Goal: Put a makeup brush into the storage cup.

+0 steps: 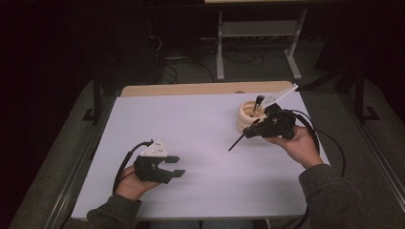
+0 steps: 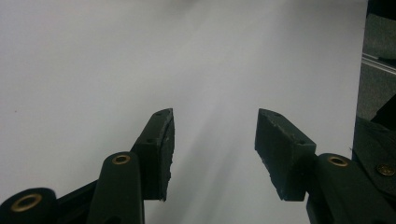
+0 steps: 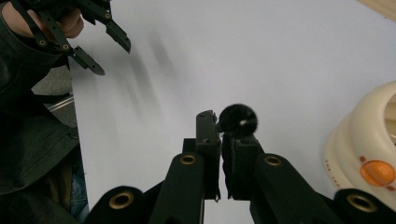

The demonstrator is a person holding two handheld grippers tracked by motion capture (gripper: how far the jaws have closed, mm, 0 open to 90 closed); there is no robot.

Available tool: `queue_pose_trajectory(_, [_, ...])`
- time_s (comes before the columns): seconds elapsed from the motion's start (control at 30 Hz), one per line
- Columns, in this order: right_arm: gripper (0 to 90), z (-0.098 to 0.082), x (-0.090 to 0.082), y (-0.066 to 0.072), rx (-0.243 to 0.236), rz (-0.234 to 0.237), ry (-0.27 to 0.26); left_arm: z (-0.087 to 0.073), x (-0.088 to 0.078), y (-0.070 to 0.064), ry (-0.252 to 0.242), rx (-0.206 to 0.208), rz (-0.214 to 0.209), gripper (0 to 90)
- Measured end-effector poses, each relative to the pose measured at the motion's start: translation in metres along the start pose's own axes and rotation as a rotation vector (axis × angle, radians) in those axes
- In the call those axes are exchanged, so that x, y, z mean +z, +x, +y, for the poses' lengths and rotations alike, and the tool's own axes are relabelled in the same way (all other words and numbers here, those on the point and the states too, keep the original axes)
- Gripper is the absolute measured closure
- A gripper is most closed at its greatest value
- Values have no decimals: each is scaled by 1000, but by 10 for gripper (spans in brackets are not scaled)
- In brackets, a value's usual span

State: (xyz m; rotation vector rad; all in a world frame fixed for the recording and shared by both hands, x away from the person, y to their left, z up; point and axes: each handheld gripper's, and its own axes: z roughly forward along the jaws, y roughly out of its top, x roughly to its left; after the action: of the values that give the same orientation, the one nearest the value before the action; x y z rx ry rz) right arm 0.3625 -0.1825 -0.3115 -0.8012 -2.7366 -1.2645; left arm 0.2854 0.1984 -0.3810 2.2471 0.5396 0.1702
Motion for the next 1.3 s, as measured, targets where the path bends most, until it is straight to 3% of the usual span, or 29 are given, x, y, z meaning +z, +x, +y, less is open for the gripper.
queue_pose_trajectory(0.47, [846, 8, -14, -12, 23, -45, -3, 1, -1, 0, -13, 3, -6, 450])
queue_pose_trajectory(0.73, [846, 8, -29, -27, 76, -68, -31, 0, -1, 0, -13, -3, -8, 432])
queue_pose_trajectory(1.3, [846, 19, -45, -43, 116, -118, -40, 0, -2, 3, -20, -22, -9, 416])
